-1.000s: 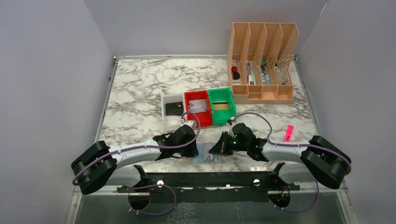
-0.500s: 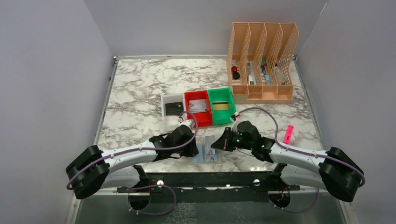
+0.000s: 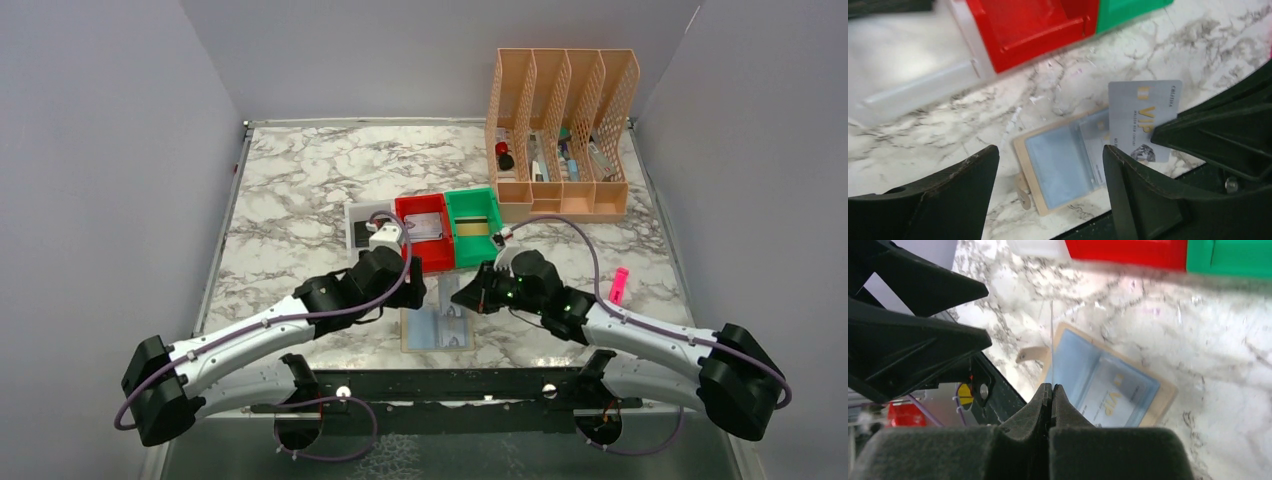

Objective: Take the credit cards out of the card holder

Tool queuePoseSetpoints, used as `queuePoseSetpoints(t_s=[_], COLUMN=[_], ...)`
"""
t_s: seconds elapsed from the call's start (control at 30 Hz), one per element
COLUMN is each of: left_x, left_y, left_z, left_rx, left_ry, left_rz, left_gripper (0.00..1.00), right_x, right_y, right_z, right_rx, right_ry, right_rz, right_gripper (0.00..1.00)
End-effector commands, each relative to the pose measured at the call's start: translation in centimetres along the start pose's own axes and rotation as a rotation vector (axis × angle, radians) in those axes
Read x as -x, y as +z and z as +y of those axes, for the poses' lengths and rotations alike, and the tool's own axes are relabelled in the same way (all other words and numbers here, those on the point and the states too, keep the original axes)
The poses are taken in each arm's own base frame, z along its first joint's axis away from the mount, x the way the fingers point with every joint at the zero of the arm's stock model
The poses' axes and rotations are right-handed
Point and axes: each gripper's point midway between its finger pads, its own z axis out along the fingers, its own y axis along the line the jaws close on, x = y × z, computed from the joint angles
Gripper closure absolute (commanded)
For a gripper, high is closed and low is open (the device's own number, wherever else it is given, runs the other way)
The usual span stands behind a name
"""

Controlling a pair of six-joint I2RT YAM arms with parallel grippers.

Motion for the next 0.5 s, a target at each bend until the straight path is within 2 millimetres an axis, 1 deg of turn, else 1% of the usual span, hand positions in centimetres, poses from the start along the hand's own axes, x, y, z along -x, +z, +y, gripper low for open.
queuePoseSetpoints(t_s=[0.0, 0.07, 0.13, 0.17, 0.3, 0.4, 0.47], left_x=[3.4, 4.2, 4.8, 4.9, 6.0, 6.7, 6.8], left_y=[-1.8, -2.4, -2.8, -3.0, -4.3, -5.4, -5.7], left_z=[5.1, 6.7, 8.5, 9.3, 11.3, 11.7, 11.8], left_rx=[0.273, 0.340, 0.395, 0.410, 0.442, 0.445, 0.435], left_ry=[0.113, 0.152, 0.144, 0.122, 0.031, -0.012, -0.011], left_rz=[-0.102, -0.123, -0.145, -0.149, -0.209, -0.274, -0.297], left_gripper=[0.16, 0.08, 0.02, 0.01, 0.01, 0.01, 0.01], right_x=[4.1, 5.5, 6.7, 7.4, 10.1, 11.8, 12.6], right_y=[-0.4, -0.4, -0.4, -0.3, 0.7, 2.1, 3.0], right_z=[1.3, 1.8, 2.0, 2.2, 2.5, 2.4, 2.4], right_rx=[-0.007, -0.016, -0.033, -0.042, -0.102, -0.151, -0.181], right_ry=[-0.167, -0.228, -0.288, -0.324, -0.465, -0.585, -0.663], right_rz=[-0.123, -0.157, -0.188, -0.201, -0.234, -0.223, -0.204], right_gripper=[0.99, 0.99, 0.99, 0.99, 0.99, 0.99, 0.99])
